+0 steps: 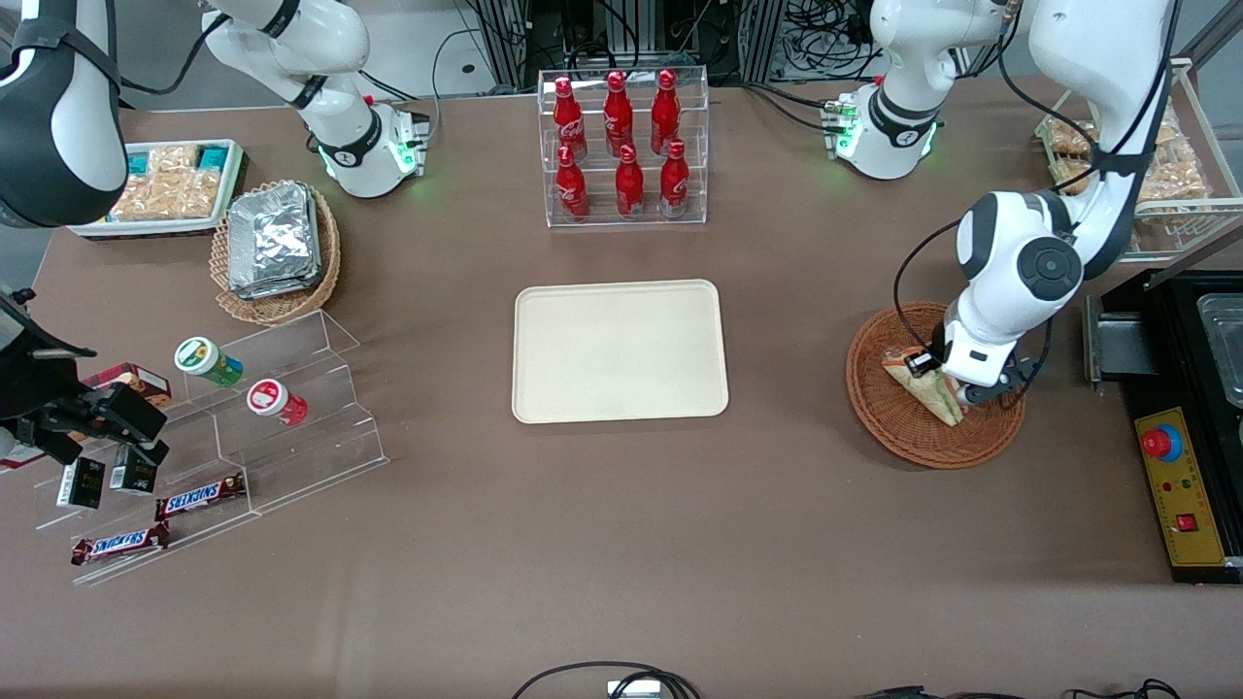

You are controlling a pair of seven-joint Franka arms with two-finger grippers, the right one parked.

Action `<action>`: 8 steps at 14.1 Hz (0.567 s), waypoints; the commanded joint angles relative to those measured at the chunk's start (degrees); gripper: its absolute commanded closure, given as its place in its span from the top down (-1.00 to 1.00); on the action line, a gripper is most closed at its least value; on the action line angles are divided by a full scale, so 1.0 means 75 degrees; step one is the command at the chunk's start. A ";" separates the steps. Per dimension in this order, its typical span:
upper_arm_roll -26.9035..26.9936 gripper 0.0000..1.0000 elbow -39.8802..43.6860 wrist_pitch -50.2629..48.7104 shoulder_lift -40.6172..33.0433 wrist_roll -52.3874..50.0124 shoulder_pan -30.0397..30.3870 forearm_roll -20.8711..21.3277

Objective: Place sandwich from basket to tray
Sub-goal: 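Lower the left gripper and close it on the sandwich wedge, then lift the sandwich and carry it toward the cream tray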

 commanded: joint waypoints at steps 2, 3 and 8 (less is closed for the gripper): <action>-0.0351 -1.00 0.1495 -0.2186 -0.0357 0.0017 -0.0098 0.0050; -0.0538 -1.00 0.1859 -0.2494 -0.0322 0.0005 -0.0098 0.0038; -0.1791 -1.00 0.2308 -0.2451 -0.0240 0.0028 -0.0110 0.0108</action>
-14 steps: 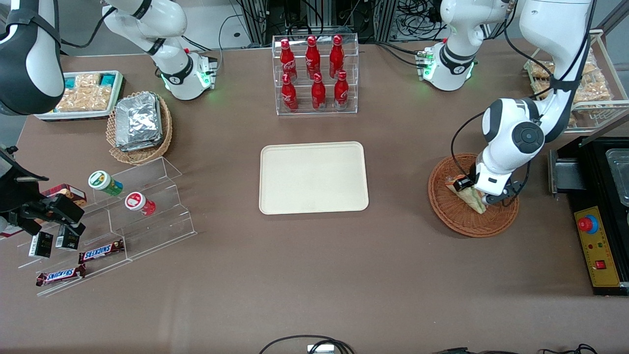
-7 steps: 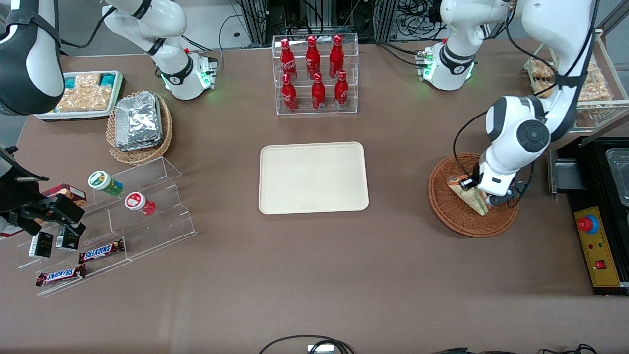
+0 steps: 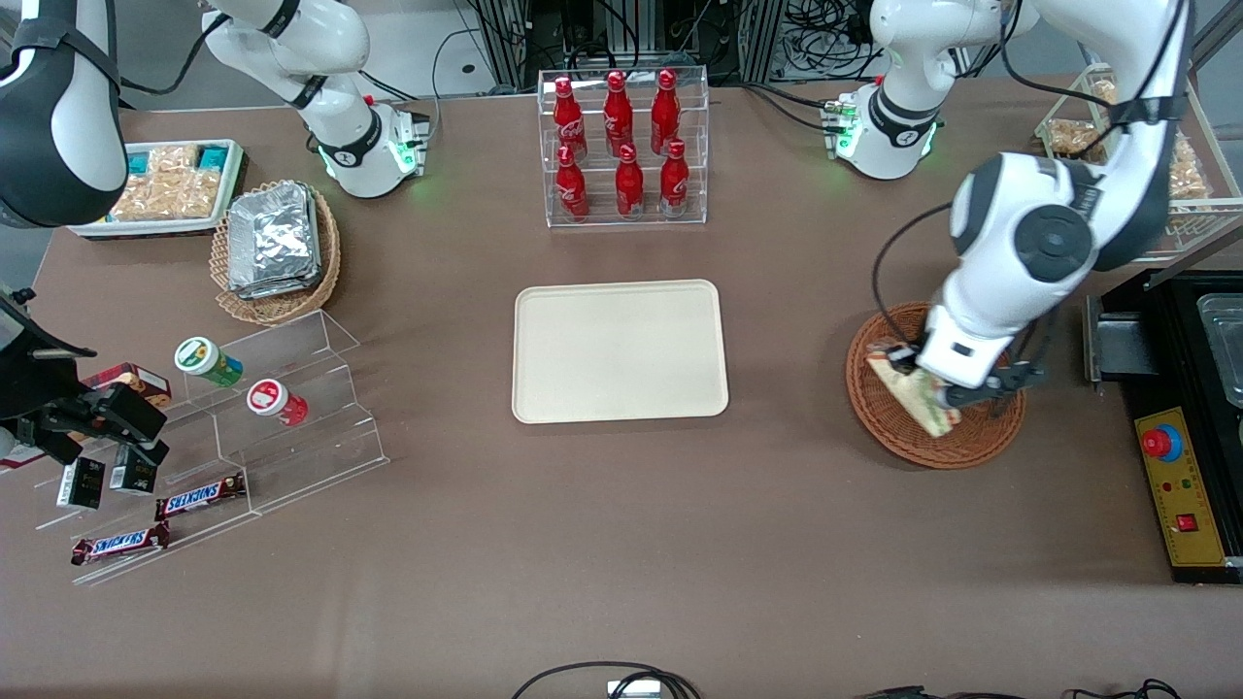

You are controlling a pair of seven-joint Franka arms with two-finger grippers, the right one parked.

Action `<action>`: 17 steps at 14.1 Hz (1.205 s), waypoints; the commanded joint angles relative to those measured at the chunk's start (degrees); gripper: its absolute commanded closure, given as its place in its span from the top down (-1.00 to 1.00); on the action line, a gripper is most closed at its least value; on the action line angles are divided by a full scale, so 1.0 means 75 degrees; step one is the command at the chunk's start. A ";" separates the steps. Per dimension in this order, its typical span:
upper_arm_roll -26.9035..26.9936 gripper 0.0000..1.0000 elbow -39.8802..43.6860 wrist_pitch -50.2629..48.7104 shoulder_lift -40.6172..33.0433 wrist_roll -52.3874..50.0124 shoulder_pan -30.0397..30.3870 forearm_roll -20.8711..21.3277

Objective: Place sandwich from basket to tray
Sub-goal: 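Lift the sandwich and carry it toward the cream tray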

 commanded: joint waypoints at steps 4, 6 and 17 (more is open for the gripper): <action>-0.1541 -1.00 0.0269 0.0464 0.0426 0.0027 -0.0072 0.0750; -0.1777 -1.00 0.0257 0.0512 0.0462 0.0015 -0.0375 0.0762; -0.1778 -1.00 0.0595 0.0993 0.2205 -0.0137 -0.2240 0.1125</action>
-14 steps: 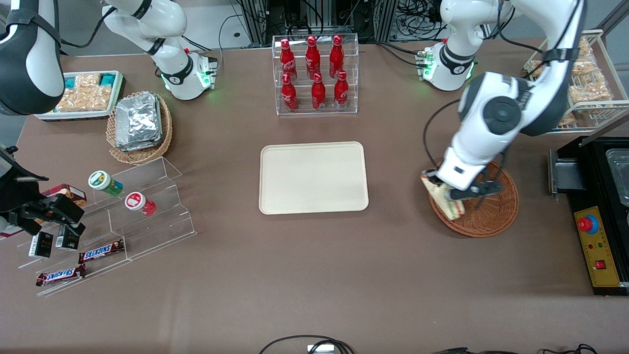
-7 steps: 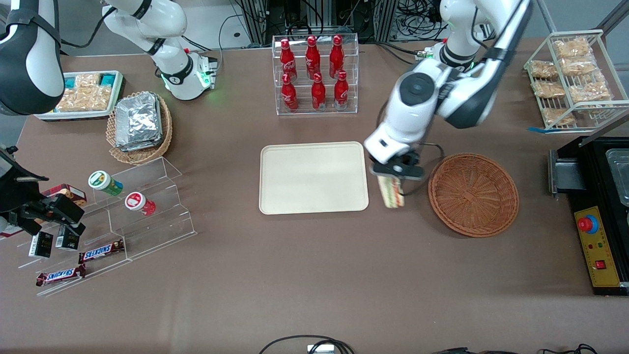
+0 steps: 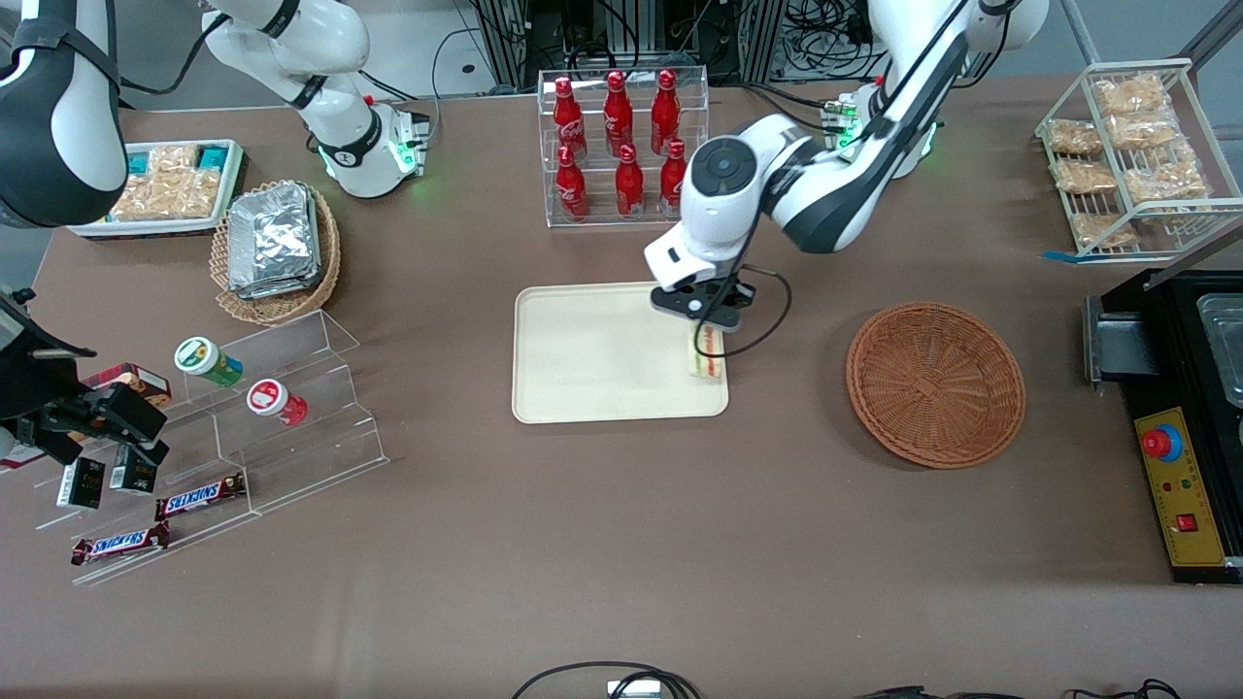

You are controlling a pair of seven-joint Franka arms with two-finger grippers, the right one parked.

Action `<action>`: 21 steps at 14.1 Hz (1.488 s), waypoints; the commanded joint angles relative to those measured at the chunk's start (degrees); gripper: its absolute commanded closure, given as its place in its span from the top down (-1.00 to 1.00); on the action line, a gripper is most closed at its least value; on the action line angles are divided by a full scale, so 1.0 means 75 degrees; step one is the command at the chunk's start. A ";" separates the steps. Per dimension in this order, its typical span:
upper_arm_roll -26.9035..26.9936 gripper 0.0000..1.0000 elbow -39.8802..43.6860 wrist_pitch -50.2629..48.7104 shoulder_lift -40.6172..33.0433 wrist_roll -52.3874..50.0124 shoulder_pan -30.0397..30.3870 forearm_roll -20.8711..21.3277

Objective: Place sandwich from basket to tray
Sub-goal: 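Lift the sandwich and carry it toward the cream tray, then lower the sandwich onto the tray and open the left gripper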

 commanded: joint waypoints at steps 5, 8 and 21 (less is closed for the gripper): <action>0.0079 -1.00 0.1095 0.0016 0.1518 -0.0501 -0.0388 0.0196; 0.0090 -1.00 0.1084 0.0016 0.1670 -0.0524 -0.0517 0.0208; 0.0125 0.50 0.1084 -0.0054 0.1882 -0.0606 -0.0587 0.0348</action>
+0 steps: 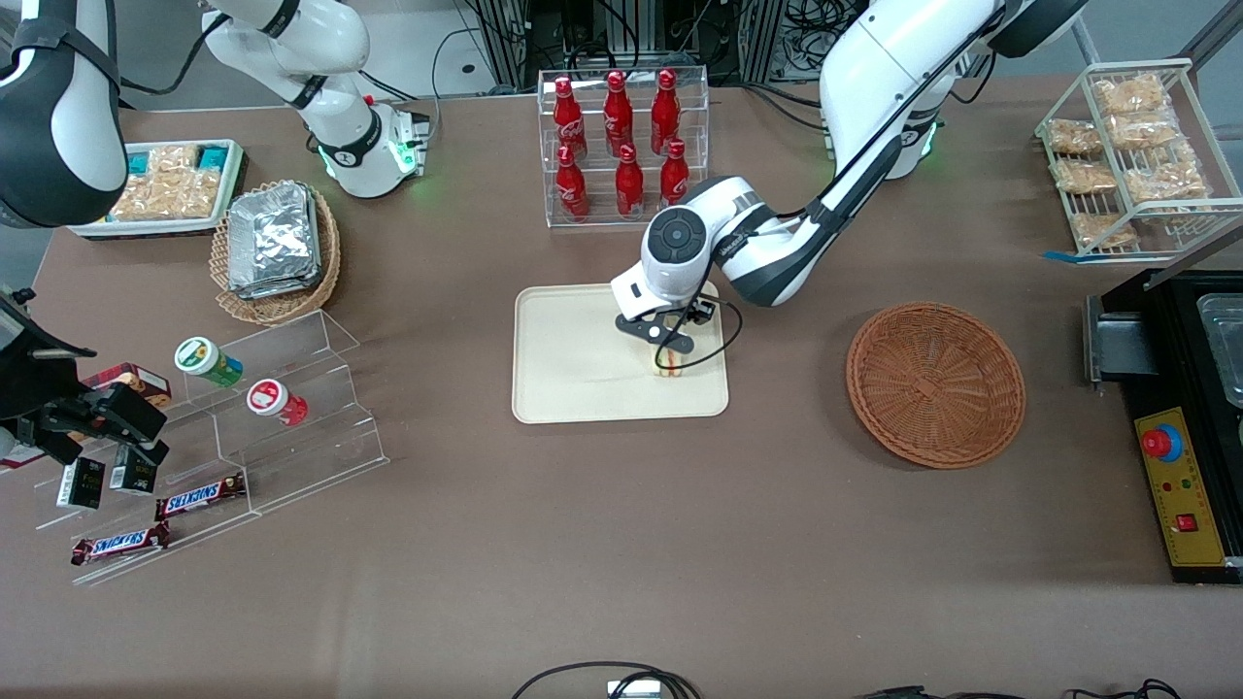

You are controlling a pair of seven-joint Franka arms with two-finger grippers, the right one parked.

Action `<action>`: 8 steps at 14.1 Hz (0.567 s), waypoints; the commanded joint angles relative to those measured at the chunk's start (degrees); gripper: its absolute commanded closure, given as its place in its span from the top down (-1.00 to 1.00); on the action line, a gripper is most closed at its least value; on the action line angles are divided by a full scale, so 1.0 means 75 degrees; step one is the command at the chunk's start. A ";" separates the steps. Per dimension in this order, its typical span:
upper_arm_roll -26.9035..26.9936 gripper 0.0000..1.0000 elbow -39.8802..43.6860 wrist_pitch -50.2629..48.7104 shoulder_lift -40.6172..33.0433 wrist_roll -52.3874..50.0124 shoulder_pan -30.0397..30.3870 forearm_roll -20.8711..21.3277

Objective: Place sandwich from basket to tray
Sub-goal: 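Lower the sandwich onto the tray and open the left gripper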

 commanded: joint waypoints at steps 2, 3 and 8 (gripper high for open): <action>0.0077 0.53 0.0254 -0.0130 -0.0068 -0.0500 -0.0073 0.0139; 0.0077 0.54 0.0405 -0.0199 -0.0104 -0.0617 -0.0050 0.0139; 0.0298 0.55 0.1706 -0.1370 -0.0057 -0.1249 -0.0026 0.0115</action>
